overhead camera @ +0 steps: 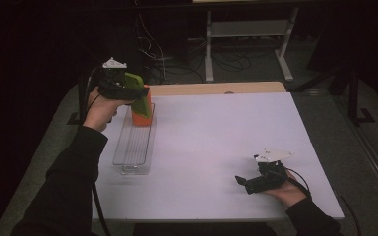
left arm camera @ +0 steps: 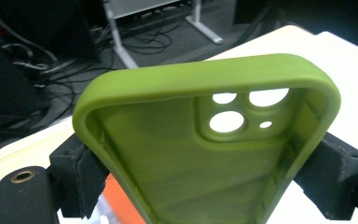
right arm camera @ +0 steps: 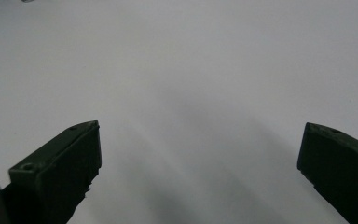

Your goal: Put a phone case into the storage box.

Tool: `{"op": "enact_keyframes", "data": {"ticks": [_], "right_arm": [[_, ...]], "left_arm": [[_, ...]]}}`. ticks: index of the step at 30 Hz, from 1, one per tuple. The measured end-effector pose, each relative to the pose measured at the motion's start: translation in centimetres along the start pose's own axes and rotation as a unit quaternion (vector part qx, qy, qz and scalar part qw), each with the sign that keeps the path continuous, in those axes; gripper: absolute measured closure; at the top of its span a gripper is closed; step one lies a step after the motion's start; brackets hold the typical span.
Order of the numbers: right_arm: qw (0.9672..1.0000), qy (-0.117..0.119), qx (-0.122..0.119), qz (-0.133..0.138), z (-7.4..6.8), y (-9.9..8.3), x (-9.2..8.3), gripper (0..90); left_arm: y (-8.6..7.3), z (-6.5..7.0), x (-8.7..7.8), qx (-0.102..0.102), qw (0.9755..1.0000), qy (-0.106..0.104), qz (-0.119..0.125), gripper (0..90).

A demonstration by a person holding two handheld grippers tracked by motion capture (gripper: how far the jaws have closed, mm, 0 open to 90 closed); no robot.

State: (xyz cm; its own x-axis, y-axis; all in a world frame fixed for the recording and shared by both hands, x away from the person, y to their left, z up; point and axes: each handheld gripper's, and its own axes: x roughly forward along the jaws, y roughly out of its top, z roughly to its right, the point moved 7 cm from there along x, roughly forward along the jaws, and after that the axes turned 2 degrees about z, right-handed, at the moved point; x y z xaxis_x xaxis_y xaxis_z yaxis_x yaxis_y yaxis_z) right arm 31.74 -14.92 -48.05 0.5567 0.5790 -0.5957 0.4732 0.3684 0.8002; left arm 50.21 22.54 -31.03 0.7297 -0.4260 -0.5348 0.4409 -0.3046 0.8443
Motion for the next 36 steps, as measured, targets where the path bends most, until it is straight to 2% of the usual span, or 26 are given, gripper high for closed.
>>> {"op": "enact_keyframes", "data": {"ticks": [2,4,6,19,22,28,34,36], "right_arm": [[1.0,-0.001,-0.006,-0.001,0.0,0.0,0.0,0.0],[1.0,0.001,0.003,-0.001,-0.2,0.0,0.0,0.0],[1.0,0.002,-0.004,0.0,-0.2,0.1,0.0,0.0],[1.0,0.002,-0.004,-0.003,-0.3,0.1,-0.1,0.0],[1.0,0.002,-0.003,-0.005,-0.3,0.1,-0.1,0.0],[0.9999,0.003,-0.007,-0.008,-0.4,0.1,-0.1,0.0],[0.9999,0.005,-0.01,-0.012,-0.4,0.1,-0.1,0.0],[0.9999,0.005,-0.008,-0.011,-0.5,0.1,-0.1,0.0]], "left_arm": [[-0.2,-0.5,0.3,-0.001,0.9999,0.013,-0.002,13.6],[-0.5,-1.0,0.7,-0.004,0.9996,0.025,-0.009,13.6],[-0.9,-1.4,1.2,-0.007,0.9993,0.034,-0.015,13.6],[-3.9,-2.4,4.4,-0.051,0.9955,0.058,-0.056,13.5],[-4.5,-2.4,5.0,-0.05,0.9942,0.068,-0.067,13.5],[-5.4,-2.5,6.0,-0.061,0.9924,0.07,-0.081,13.5],[-6.0,-2.5,6.8,-0.059,0.9907,0.081,-0.091,13.4],[-6.3,-2.6,7.0,-0.062,0.9893,0.089,-0.097,13.4]]}}
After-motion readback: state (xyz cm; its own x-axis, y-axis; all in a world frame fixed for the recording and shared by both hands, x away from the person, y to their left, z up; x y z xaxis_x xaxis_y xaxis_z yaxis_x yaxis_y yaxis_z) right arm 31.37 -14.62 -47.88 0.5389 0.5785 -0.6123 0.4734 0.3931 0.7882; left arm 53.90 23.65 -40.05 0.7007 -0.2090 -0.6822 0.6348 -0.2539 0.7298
